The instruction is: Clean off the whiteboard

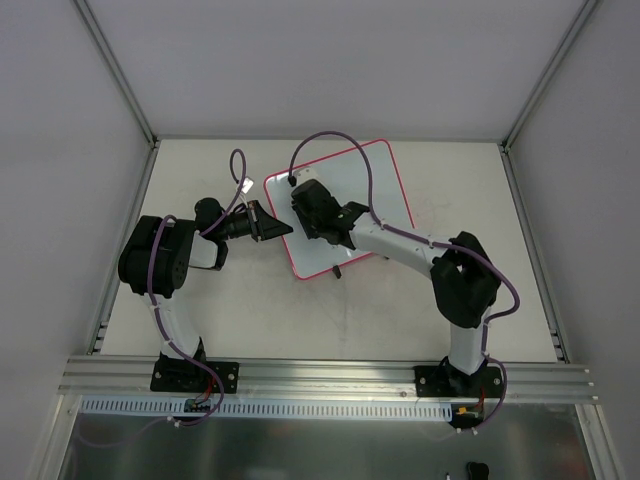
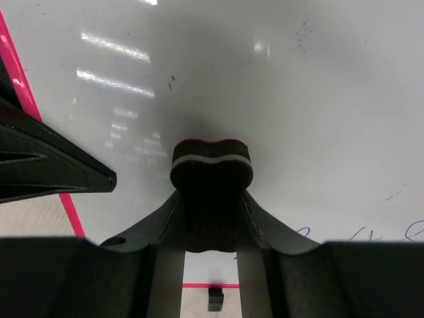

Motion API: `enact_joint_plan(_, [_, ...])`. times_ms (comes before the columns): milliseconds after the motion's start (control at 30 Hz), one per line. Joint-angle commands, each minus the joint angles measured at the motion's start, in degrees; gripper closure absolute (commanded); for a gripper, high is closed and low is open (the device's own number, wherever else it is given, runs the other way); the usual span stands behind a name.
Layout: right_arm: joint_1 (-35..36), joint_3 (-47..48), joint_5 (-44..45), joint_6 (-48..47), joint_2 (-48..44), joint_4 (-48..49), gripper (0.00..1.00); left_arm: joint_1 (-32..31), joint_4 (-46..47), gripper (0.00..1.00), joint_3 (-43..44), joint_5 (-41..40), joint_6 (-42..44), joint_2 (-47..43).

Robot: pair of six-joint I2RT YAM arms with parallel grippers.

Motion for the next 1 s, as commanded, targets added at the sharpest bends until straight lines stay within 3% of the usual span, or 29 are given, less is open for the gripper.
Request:
enact_joint_plan(0, [-1.4,1.0,-6.5,0.6,3.0,0.8,1.00,-0.8,23.0,1.00,-0.3,4.3,3.5,-2.4])
enact_joint_plan(567, [-21.0,-13.9,-9.3,1.7,-8.1,2.2,1.00,-0.9,23.0,1.00,-0.1,4.3,3.6,-2.1])
enact_joint_plan(800, [-28.9,-25.2,-8.3,2.9,-14.0,9.8,1.00,-0.7,23.0,1.00,0.4,4.3,3.3,-1.4])
enact_joint_plan(967, [-31.2,-31.8,-8.8,3.6,-15.7,20.3,1.00,-0.8,23.0,1.00,0.4,4.2,3.3,-1.3])
